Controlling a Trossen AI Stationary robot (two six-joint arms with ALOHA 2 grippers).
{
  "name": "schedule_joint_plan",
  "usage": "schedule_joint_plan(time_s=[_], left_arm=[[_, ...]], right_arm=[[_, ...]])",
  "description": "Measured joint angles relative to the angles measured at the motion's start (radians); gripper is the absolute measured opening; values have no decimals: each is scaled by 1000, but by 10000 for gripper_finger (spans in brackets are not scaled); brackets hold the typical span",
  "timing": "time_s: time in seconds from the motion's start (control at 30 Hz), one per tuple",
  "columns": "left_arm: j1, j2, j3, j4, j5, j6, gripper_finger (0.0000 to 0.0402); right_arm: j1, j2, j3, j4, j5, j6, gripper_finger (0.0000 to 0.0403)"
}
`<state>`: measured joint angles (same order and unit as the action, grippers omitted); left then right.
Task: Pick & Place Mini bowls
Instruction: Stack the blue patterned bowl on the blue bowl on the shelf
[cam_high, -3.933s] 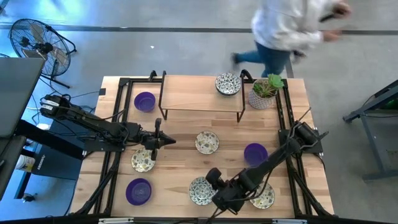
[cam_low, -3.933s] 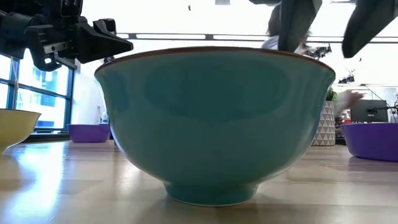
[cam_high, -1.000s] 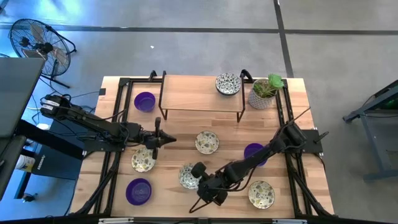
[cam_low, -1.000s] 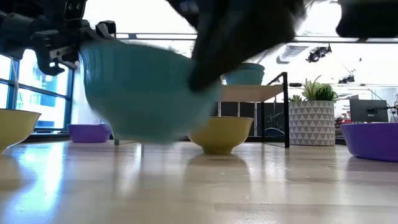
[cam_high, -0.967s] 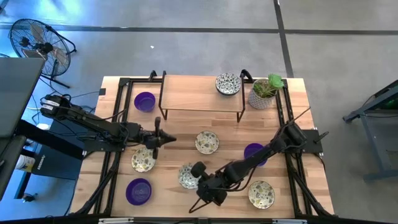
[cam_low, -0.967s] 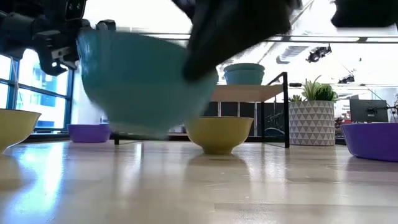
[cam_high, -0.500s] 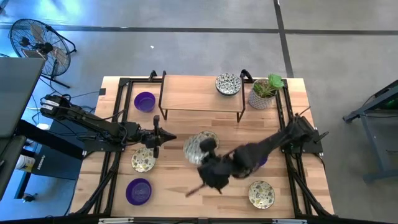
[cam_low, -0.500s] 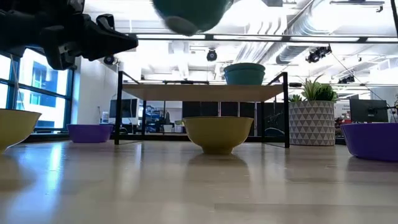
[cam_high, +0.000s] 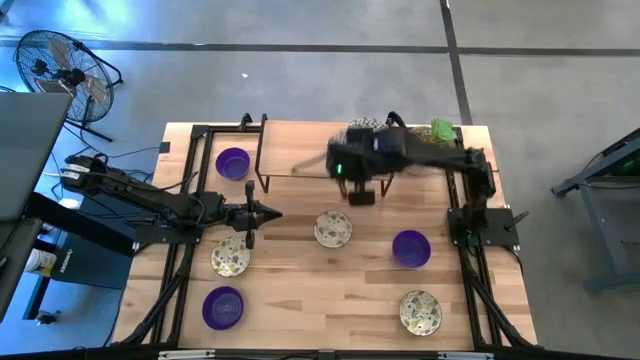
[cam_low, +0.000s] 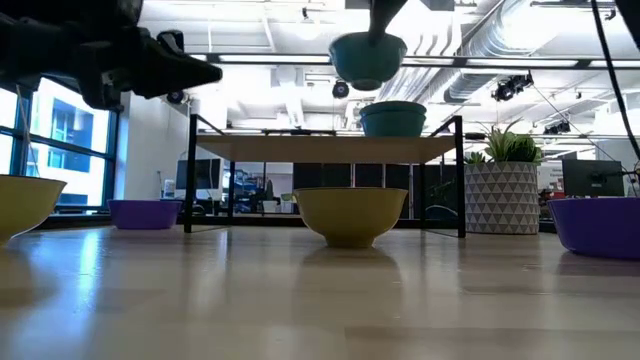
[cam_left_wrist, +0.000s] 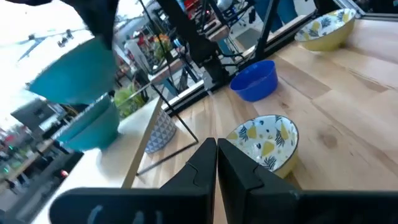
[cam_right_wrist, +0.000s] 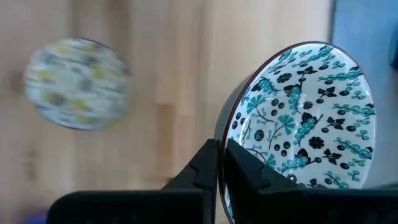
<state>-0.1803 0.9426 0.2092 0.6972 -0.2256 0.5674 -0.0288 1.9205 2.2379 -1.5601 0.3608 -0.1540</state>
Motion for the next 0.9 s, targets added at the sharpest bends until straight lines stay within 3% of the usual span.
schedule_joint_plan(time_s=[0.2, 0.37, 0.67, 0.9], left_arm=[[112, -17, 0, -25, 148, -45, 10], [161, -17, 0, -29, 191, -46, 10], [168, -17, 0, -34, 195, -41, 10], [168, -17, -1, -36, 198, -40, 10]], right_arm=[[-153, -14, 81, -10, -72, -81, 12], [-249, -29, 65, -11, -113, -103, 8], [-341, -45, -104, -13, -188, -114, 21], [-352, -103, -241, 66, -165, -111, 16]])
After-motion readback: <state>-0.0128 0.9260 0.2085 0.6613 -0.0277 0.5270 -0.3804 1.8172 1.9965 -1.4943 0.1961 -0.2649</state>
